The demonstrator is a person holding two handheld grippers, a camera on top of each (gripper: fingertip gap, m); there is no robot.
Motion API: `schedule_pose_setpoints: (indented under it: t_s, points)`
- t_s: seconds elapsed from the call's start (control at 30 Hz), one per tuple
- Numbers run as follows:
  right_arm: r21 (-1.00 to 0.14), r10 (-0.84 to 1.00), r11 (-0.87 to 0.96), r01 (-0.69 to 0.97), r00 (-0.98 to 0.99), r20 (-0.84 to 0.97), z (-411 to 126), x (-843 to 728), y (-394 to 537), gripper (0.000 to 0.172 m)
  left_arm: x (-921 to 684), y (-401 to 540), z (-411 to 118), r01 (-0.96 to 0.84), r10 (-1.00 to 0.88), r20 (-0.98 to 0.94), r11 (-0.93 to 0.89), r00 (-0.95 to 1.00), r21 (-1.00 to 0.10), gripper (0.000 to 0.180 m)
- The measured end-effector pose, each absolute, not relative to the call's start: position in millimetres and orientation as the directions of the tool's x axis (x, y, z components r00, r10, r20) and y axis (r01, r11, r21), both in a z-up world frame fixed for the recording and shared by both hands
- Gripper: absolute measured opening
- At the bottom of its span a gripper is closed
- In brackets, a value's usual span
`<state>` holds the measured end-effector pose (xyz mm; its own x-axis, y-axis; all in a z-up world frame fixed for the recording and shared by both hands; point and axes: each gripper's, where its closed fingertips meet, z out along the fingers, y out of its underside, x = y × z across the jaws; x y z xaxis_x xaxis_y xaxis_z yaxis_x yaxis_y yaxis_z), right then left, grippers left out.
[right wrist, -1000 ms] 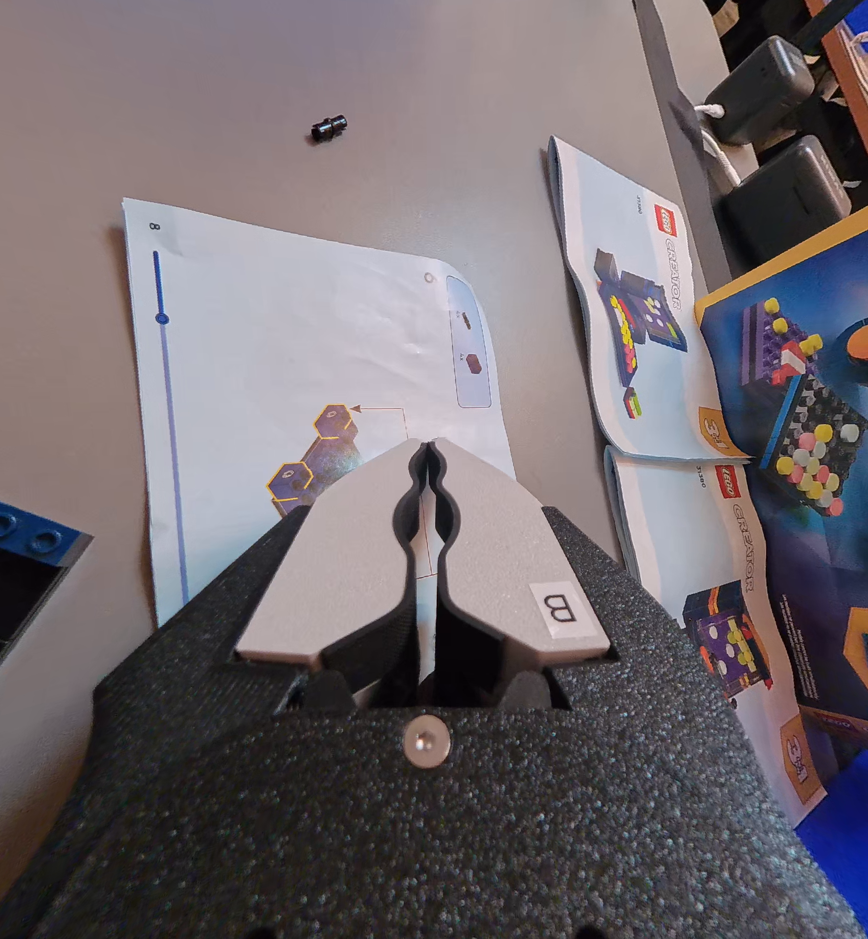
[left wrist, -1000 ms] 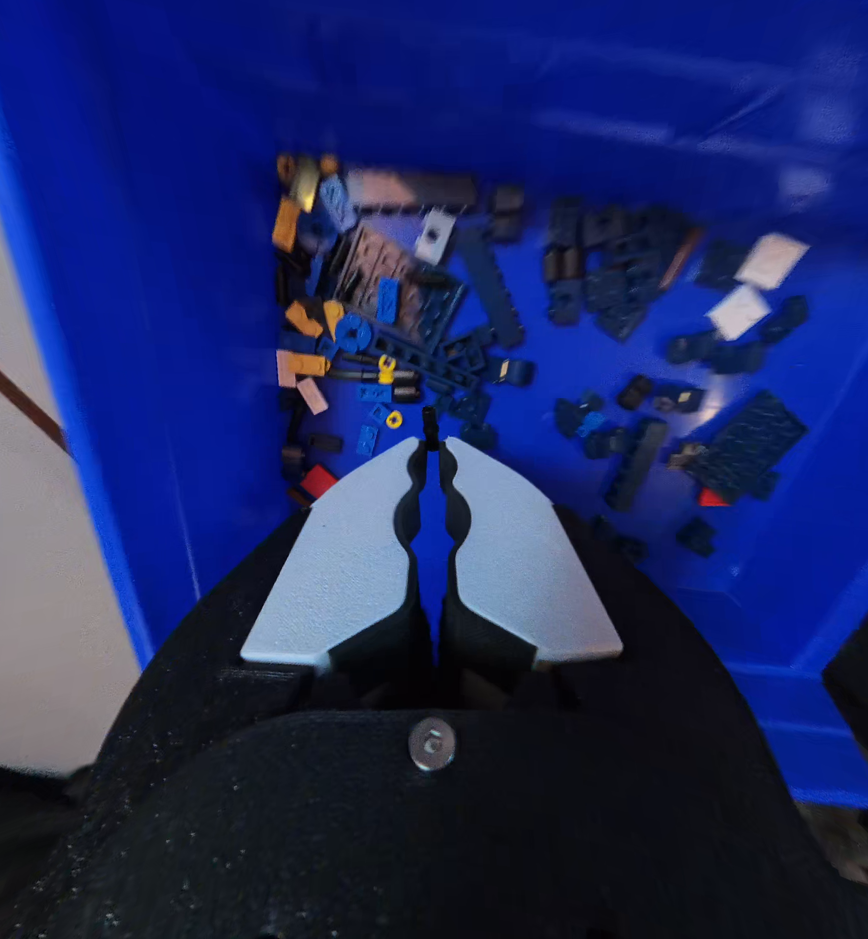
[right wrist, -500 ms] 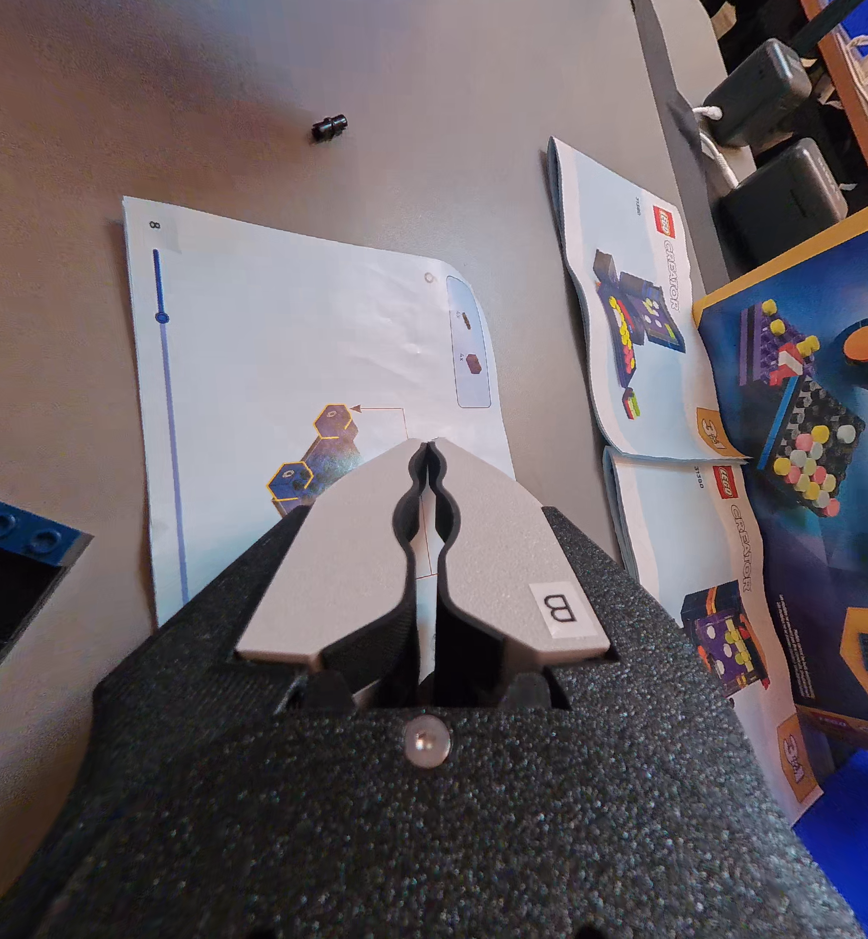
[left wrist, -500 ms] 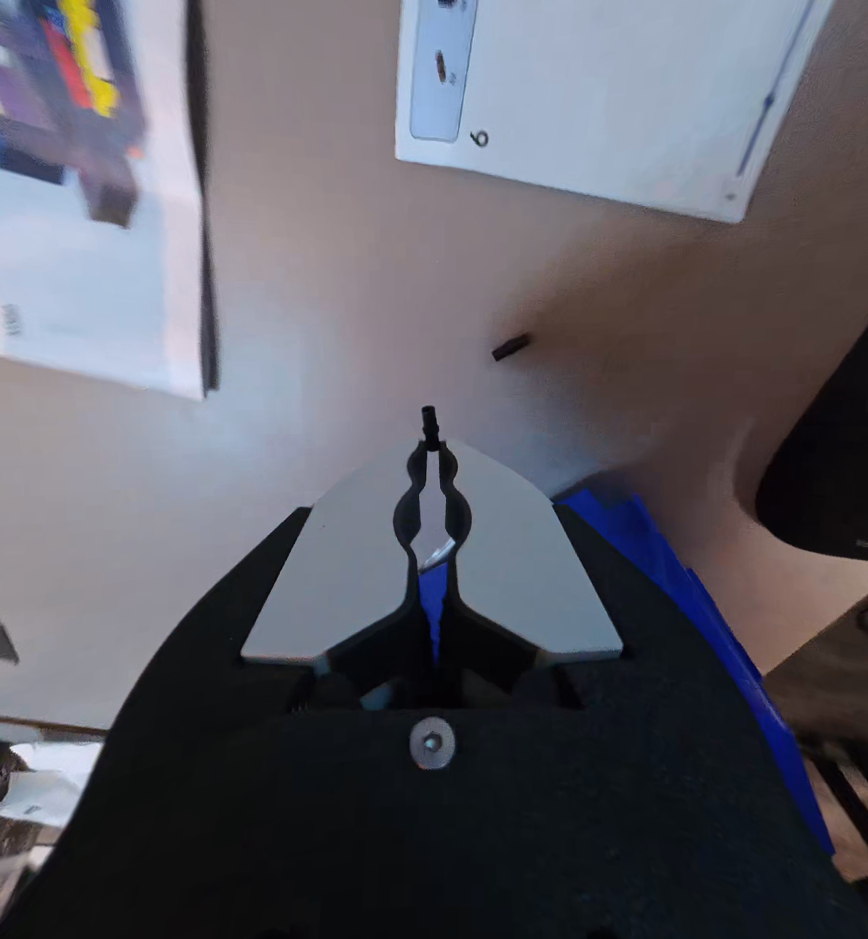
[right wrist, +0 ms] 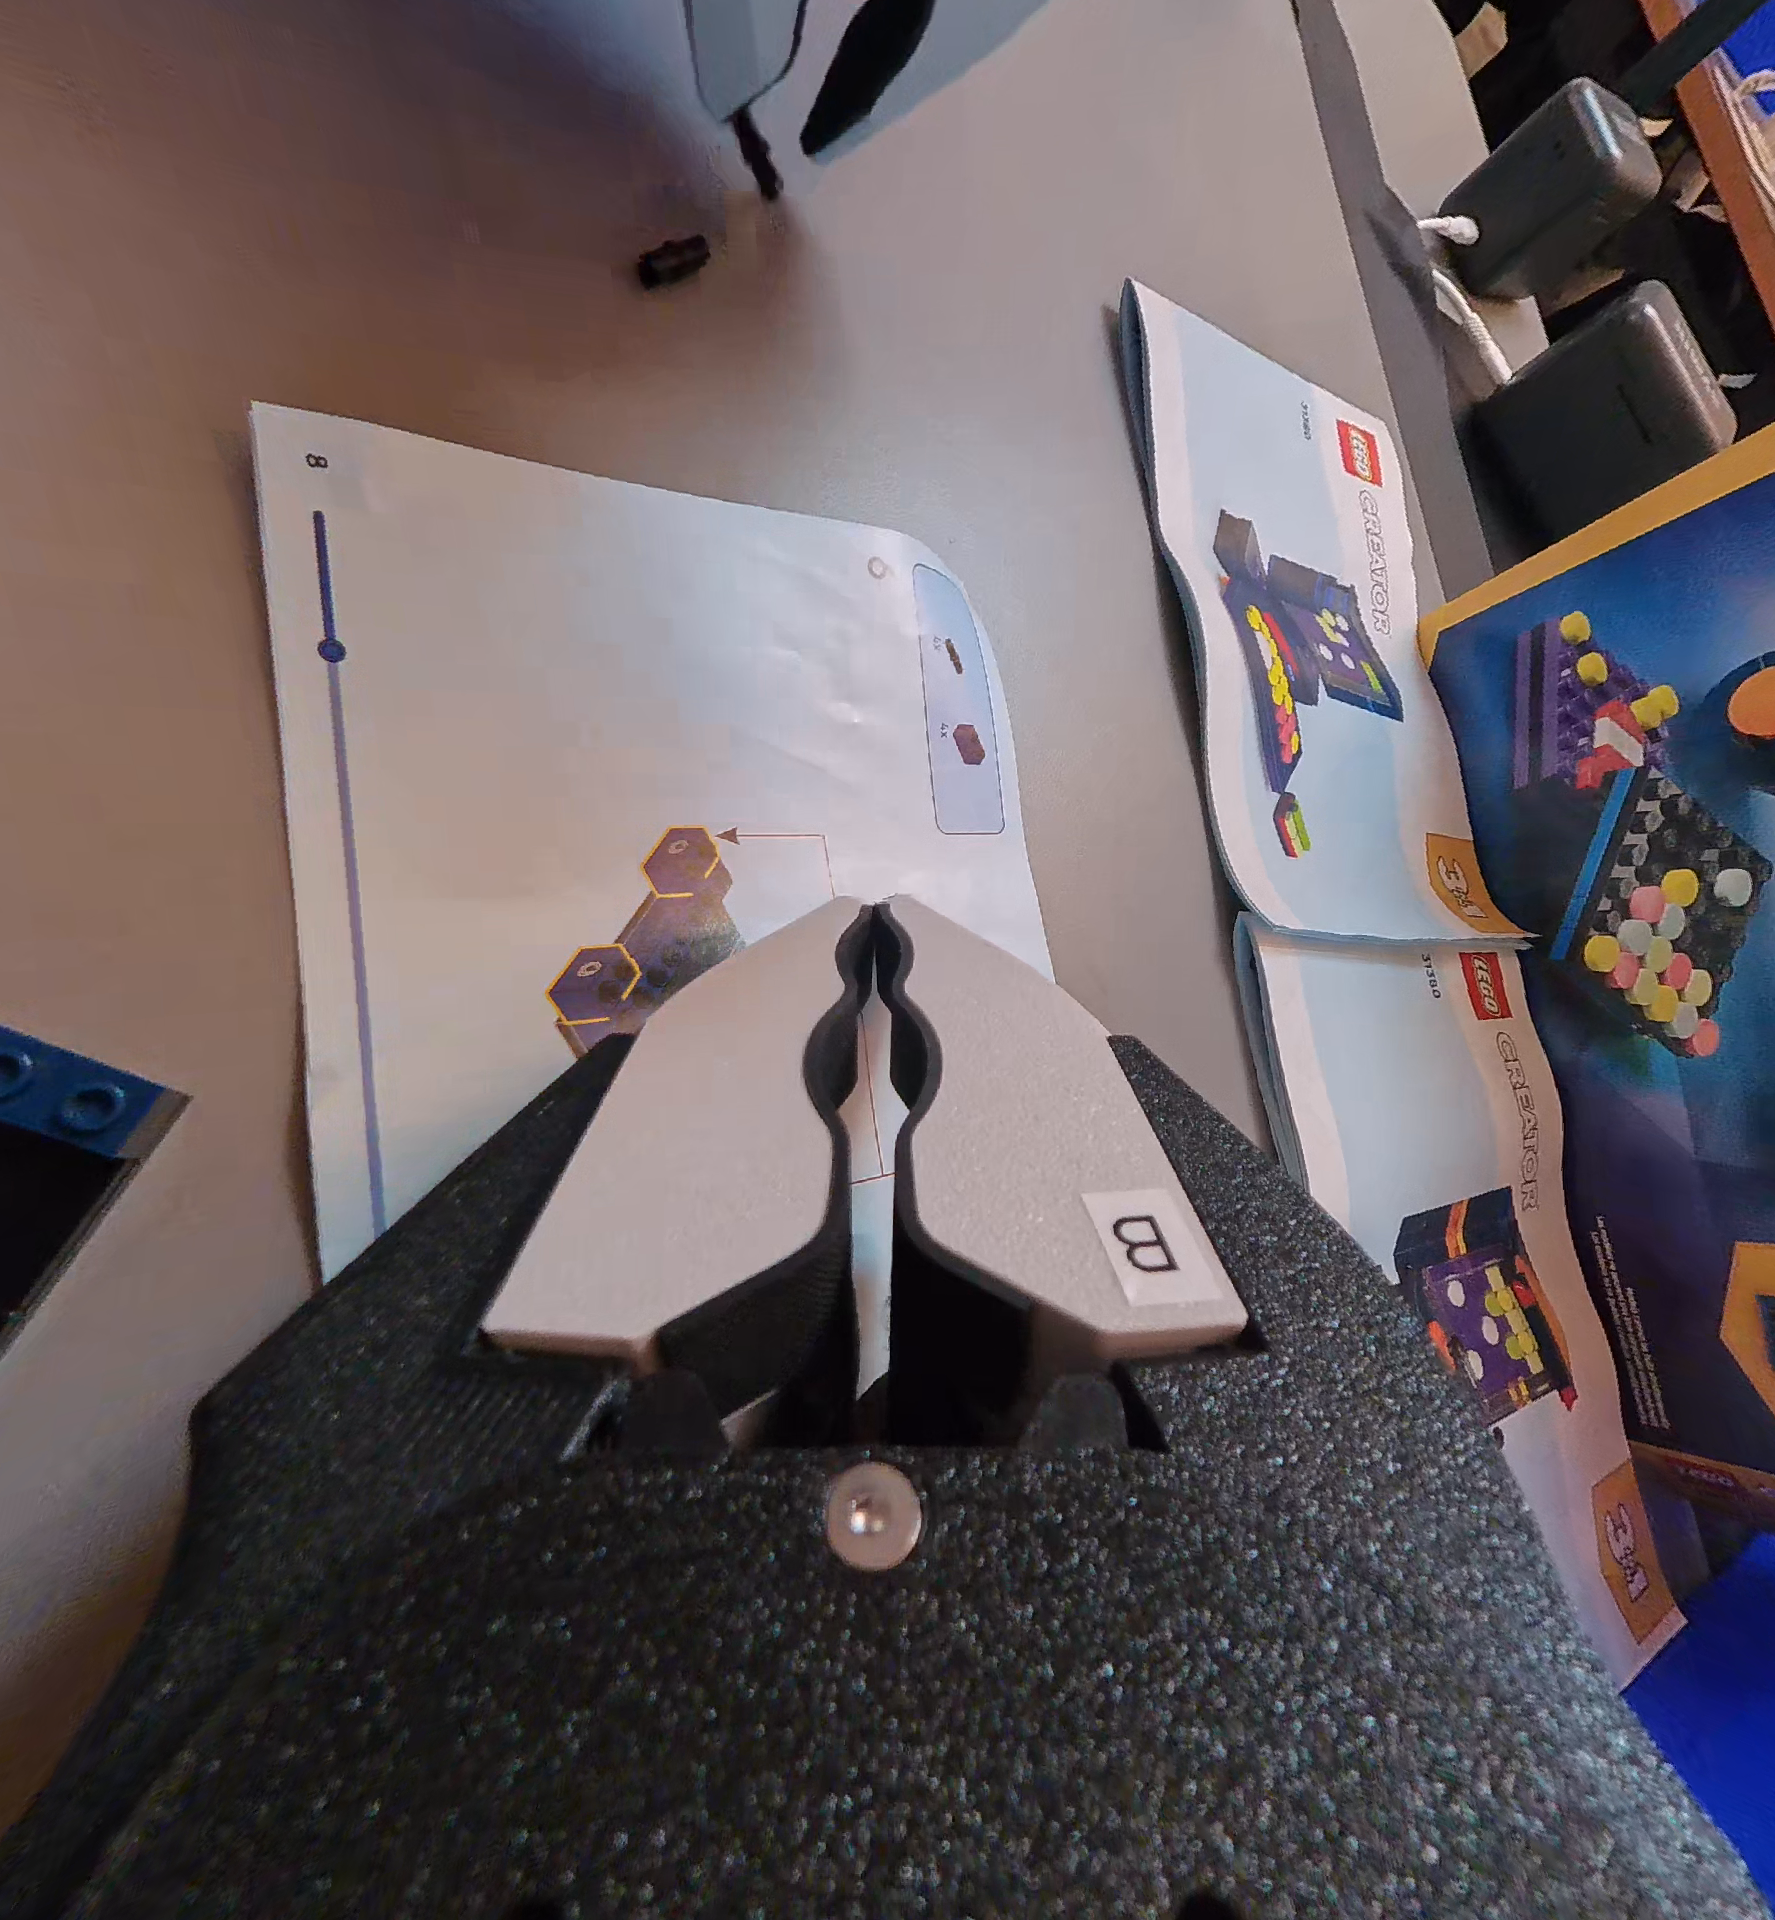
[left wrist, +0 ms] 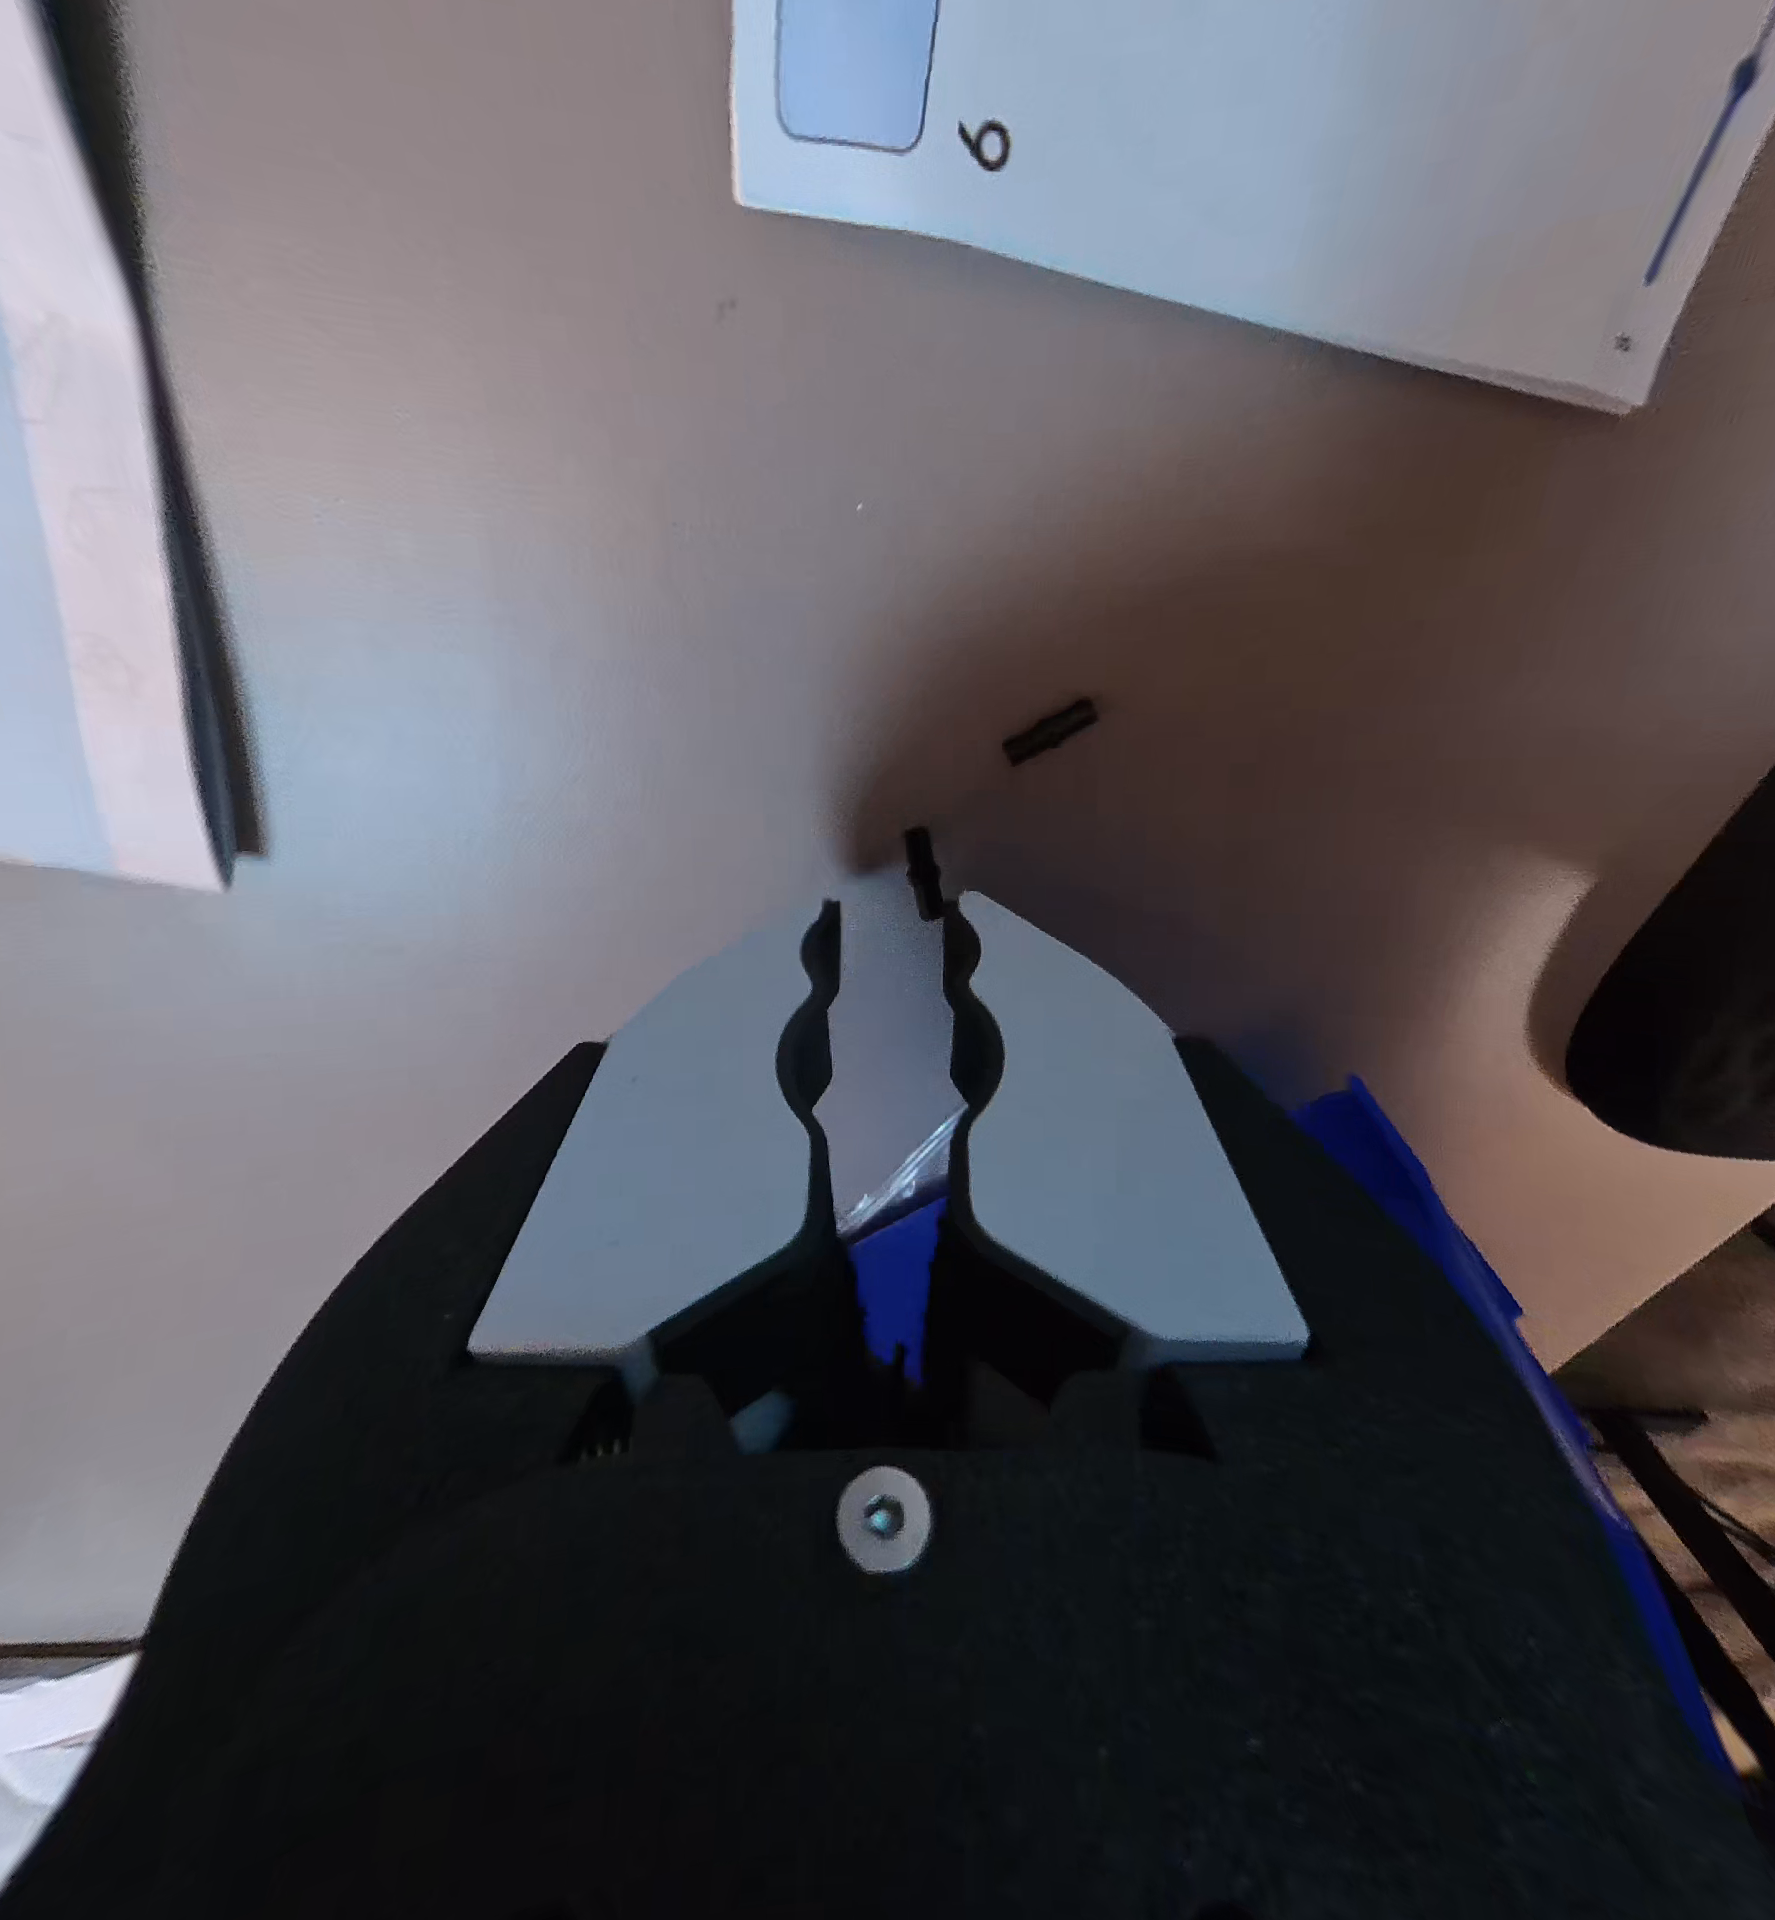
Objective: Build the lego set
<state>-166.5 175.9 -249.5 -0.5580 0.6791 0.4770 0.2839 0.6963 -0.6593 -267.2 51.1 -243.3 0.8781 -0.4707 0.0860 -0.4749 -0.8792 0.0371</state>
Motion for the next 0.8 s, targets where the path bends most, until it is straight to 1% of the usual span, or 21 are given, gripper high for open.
schedule_pose_setpoints:
  t_s: [0.07, 0.17, 0.2, 0.23, 0.3, 0.33, 0.4, 0.47, 0.6, 0.73, 0.8]
  points:
    - [-0.659, 0.679, 0.697, 0.283, -0.558, 0.478, -249.6, -166.4, 175.8, 0.0, -269.9, 53.5, -226.5, -0.446, -0.447, 0.055, -0.895, 0.893, -0.031, 0.02]
    - [-0.661, 0.681, 0.694, 0.286, -0.559, 0.473, -249.6, -166.5, 175.8, 0.0, -270.4, 60.0, -185.3, -0.389, -0.406, 0.03, -0.891, 0.913, -0.235, 0.018]
    - [-0.662, 0.682, 0.693, 0.287, -0.56, 0.471, -249.7, -166.5, 175.8, 0.0, -268.7, 58.0, -173.2, -0.373, -0.401, 0.043, -0.882, 0.915, -0.286, 0.017]
    - [-0.663, 0.683, 0.692, 0.287, -0.56, 0.469, -249.6, -166.5, 175.8, 0.0, -268.6, 55.0, -164.9, -0.361, -0.394, 0.047, -0.879, 0.918, -0.311, 0.014]
    - [-0.664, 0.684, 0.689, 0.289, -0.561, 0.466, -249.7, -166.6, 175.8, 0.0, -271.3, 52.1, -161.2, -0.365, -0.39, 0.021, -0.878, 0.921, -0.311, 0.015]
    - [-0.664, 0.684, 0.689, 0.29, -0.562, 0.465, -249.7, -166.6, 175.9, 0.0, -270.5, 51.5, -165.3, -0.377, -0.399, 0.018, -0.878, 0.917, -0.295, 0.015]
    - [-0.663, 0.683, 0.691, 0.288, -0.56, 0.469, -249.6, -166.6, 175.9, 0.0, -266.9, 48.3, -177.5, -0.396, -0.414, 0.034, -0.889, 0.91, -0.228, 0.017]
    - [-0.66, 0.68, 0.695, 0.285, -0.558, 0.475, -249.6, -166.6, 175.9, 0.0, -270.2, 49.4, -180.3, -0.418, -0.426, -0.007, -0.885, 0.905, -0.206, 0.018]
    - [-0.662, 0.682, 0.693, 0.287, -0.56, 0.471, -249.7, -166.6, 176.0, 0.0, -281.5, 53.4, -159.1, -0.359, -0.363, -0.048, -0.879, 0.931, -0.312, 0.017]
    - [-0.664, 0.683, 0.69, 0.287, -0.561, 0.468, -249.3, -166.4, 176.1, 0.0, -301.1, 38.3, -145.9, -0.323, -0.301, -0.12, -0.891, 0.946, -0.319, 0.022]
    - [-0.686, 0.695, 0.672, 0.278, -0.557, 0.454, -245.7, -166.5, 175.9, 0.001, -305.4, 30.8, -139.7, -0.311, -0.277, -0.145, -0.888, 0.95, -0.339, 0.022]
